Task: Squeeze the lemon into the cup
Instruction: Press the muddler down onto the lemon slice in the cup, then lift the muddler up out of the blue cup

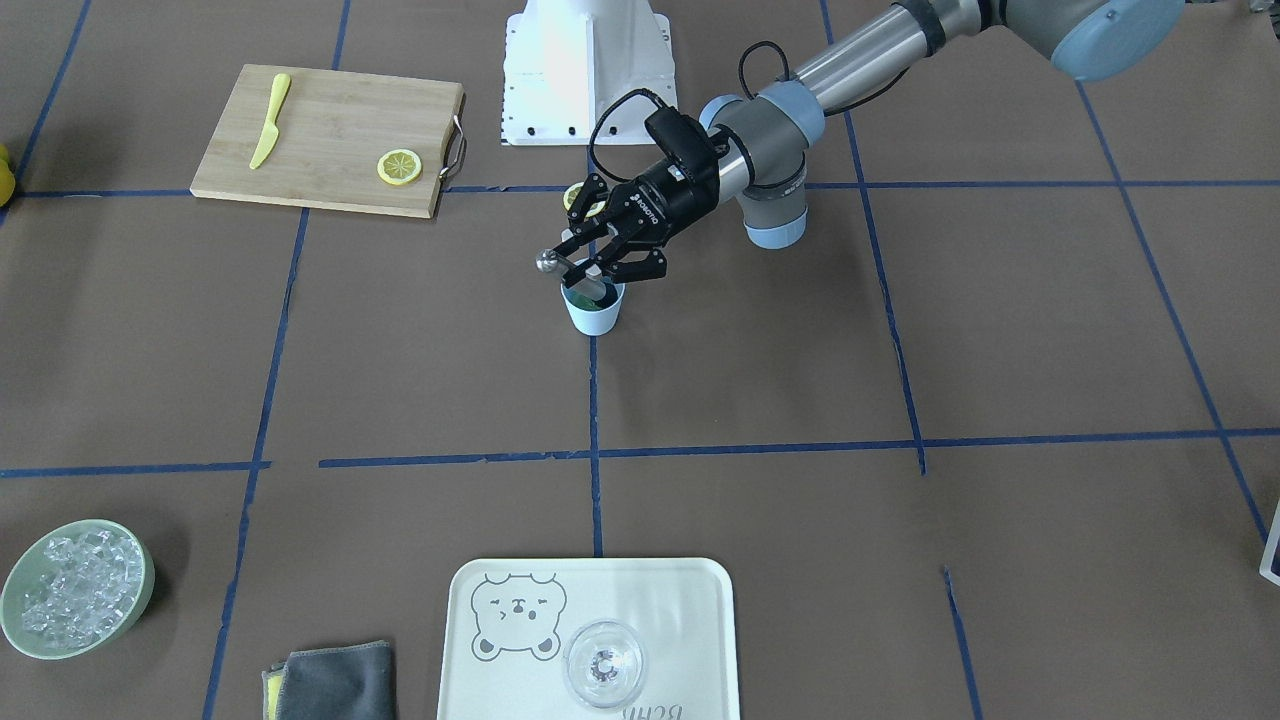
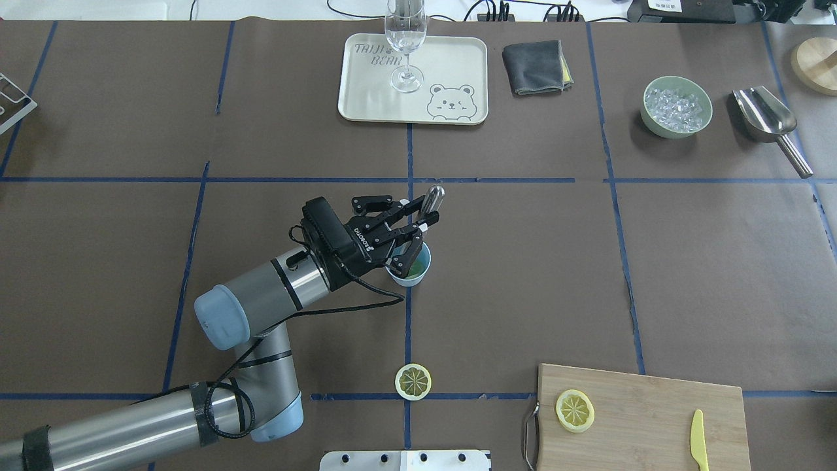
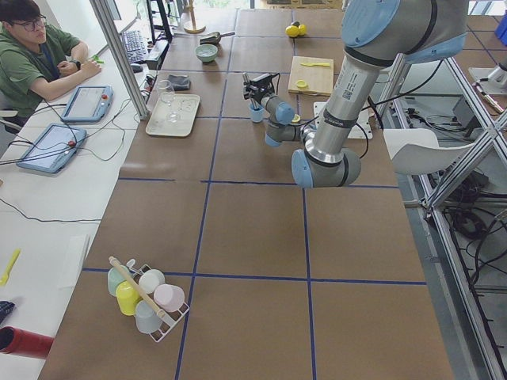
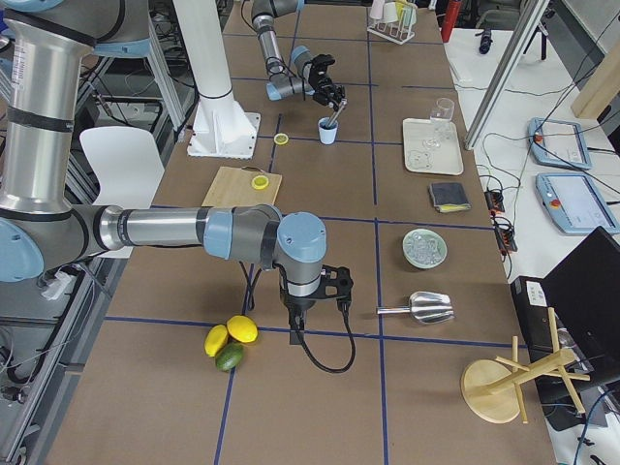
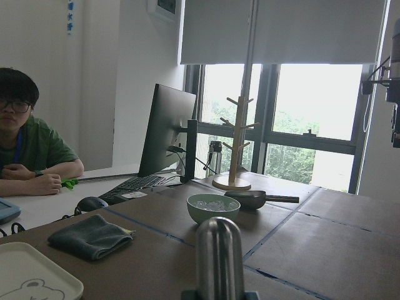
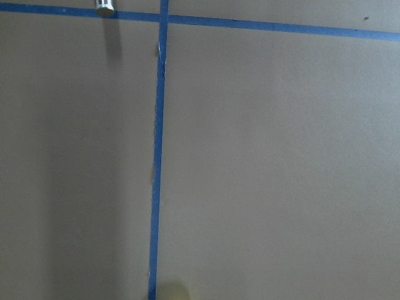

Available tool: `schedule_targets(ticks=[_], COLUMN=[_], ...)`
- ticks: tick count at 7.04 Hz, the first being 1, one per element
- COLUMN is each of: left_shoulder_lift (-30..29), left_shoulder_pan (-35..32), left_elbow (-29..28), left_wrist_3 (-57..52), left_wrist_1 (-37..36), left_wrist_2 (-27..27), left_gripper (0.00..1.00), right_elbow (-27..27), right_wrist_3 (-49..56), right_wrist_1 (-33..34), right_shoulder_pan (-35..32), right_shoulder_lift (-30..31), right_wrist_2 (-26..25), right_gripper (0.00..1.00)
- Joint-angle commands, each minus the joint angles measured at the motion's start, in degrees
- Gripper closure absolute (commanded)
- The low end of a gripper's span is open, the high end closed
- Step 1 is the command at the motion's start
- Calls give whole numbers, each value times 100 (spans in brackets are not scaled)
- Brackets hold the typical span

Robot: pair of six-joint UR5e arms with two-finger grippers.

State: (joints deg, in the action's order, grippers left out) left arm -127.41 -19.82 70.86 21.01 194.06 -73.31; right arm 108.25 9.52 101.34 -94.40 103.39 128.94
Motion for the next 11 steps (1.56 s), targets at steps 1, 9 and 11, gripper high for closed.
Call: schedule_targets(ticks=[1,9,11], left_shoulder_lift=[-20,198,760], left_shoulder_pan=[-39,-1311,-1637], left_elbow=[173,2209,3106], left_wrist_3=[9,597,606], left_wrist_1=[9,-3954,-5879], left_wrist_2=[9,-558,-1183], left_gripper=[100,100,100], right_elbow=[-6,-24,-32], right_wrist_3=[-3,24,24], right_wrist_1=[0,0,0], right_shoulder_pan=[0,-9,0], right_shoulder_lift=[-3,23,23], right_wrist_2=[9,9,9], right_gripper=[0,0,0])
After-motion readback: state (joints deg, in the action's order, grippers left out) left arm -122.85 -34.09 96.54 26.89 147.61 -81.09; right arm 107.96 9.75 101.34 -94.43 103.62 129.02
